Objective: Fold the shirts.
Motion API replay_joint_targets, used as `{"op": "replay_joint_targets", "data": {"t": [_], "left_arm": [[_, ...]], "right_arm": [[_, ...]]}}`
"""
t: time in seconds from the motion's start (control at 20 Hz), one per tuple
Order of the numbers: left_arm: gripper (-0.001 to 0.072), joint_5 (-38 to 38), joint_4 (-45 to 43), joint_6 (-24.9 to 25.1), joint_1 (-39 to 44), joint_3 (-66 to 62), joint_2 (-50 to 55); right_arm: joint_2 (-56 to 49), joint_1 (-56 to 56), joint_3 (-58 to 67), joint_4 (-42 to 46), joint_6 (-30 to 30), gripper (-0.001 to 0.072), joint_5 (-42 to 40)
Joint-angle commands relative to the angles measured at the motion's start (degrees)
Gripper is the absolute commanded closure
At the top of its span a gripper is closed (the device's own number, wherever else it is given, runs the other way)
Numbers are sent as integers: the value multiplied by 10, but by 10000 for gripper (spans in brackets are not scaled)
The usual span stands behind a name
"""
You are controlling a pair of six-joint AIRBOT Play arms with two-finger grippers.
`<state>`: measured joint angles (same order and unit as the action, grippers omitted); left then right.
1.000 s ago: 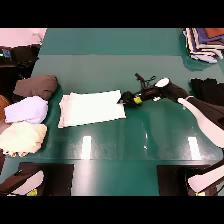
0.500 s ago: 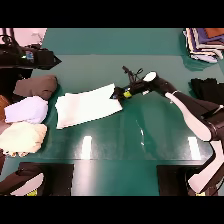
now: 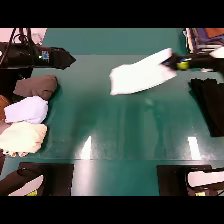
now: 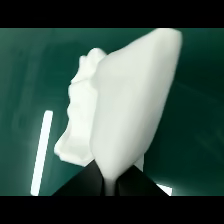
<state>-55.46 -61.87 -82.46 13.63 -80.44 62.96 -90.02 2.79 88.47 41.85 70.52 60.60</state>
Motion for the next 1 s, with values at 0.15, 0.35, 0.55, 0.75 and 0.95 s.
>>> {"op": "replay_joint_targets", "data": {"t": [0.15,0.35,0.55,0.75,0.95], "left_arm": [[683,50,0,-1,46,0,0],[683,54,4,-1,57,0,0],[683,54,4,-1,57,0,0],[683,52,4,-1,57,0,0],[682,46,4,0,57,0,0]], "right_arm": [[39,245,1,16,6,699,-5],[36,302,3,11,6,699,-35],[36,322,81,12,6,699,3],[36,330,179,18,20,699,94],[48,359,196,35,43,699,178]]}}
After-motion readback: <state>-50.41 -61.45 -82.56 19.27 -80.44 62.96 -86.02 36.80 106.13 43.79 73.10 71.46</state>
